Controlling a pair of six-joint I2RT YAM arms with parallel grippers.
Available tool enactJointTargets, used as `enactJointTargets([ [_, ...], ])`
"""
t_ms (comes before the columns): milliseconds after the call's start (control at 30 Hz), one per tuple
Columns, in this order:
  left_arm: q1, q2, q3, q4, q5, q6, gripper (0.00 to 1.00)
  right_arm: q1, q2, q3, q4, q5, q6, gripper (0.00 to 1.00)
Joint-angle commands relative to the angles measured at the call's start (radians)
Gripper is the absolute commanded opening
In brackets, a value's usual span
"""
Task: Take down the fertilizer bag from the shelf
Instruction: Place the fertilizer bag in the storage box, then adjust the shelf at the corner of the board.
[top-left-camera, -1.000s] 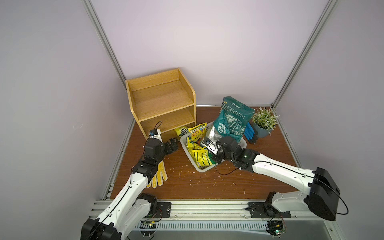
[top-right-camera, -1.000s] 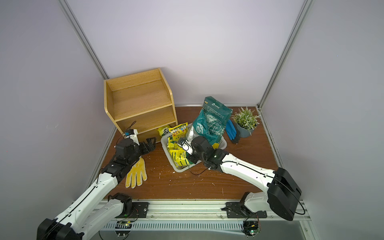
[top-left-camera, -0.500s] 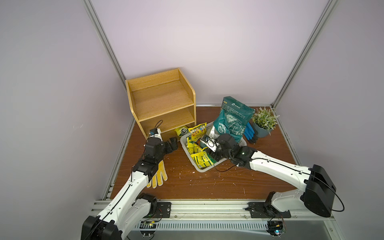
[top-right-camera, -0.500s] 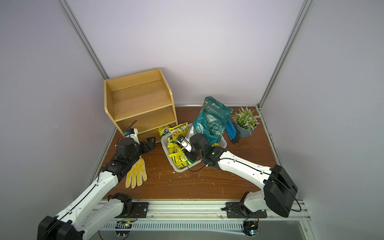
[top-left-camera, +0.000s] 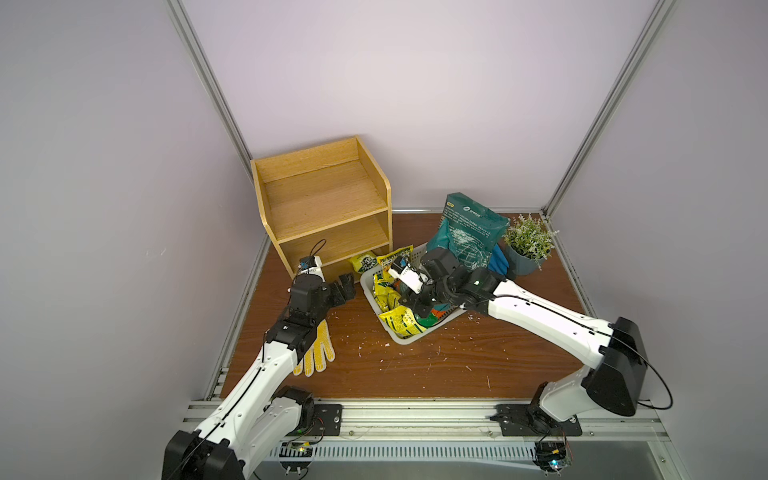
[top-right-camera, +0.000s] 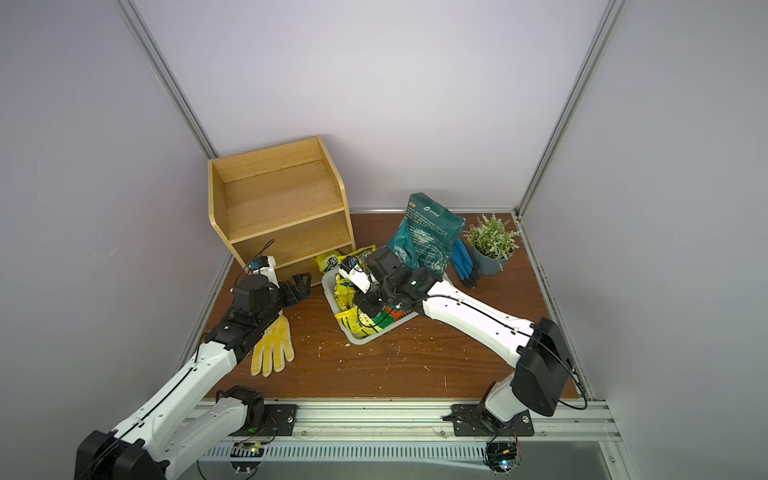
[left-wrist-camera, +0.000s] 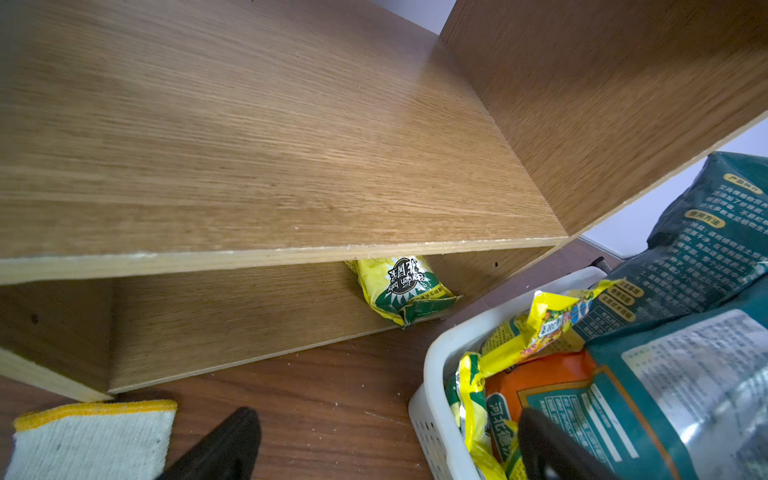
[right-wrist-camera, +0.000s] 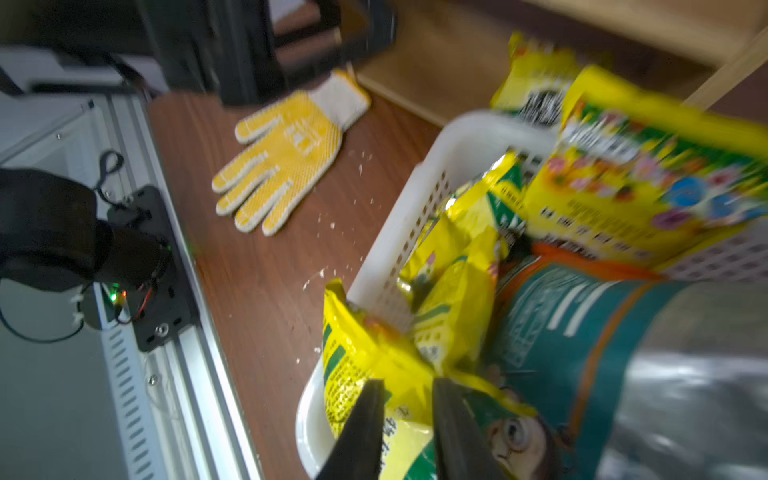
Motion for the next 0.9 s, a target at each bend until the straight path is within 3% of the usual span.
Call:
enactJointTargets([
  [0, -0.008, -0.021, -0.006, -0.017, -0.021, 0.028, 1.0, 0.001, 0.029, -0.053, -0.069, -0.088, 0.093, 0.25],
  [333, -0.007, -0.032, -0.011, -0.001, -0.109, 0.052, 1.0, 0.006, 0.304, -0.067, -0.111, 0.006, 0.05, 0.18],
  [500, 0.05, -0.04, -0.012, -0.044, -0.168, 0.028, 1.0, 0.071, 0.344, -0.046, -0.136, 0.195, 0.002, 0.19],
  [633, 0.187, -0.074, -0.024, -0.039, -0.123, 0.028, 1.0, 0.069, 0.28, -0.068, -0.077, 0.217, 0.019, 0.25],
  [867, 0.245, 0.005, 0.054, 0.021, -0.143, 0.115, 1.0, 0.062, 0.028, -0.062, 0.183, 0.258, 0.029, 0.51],
])
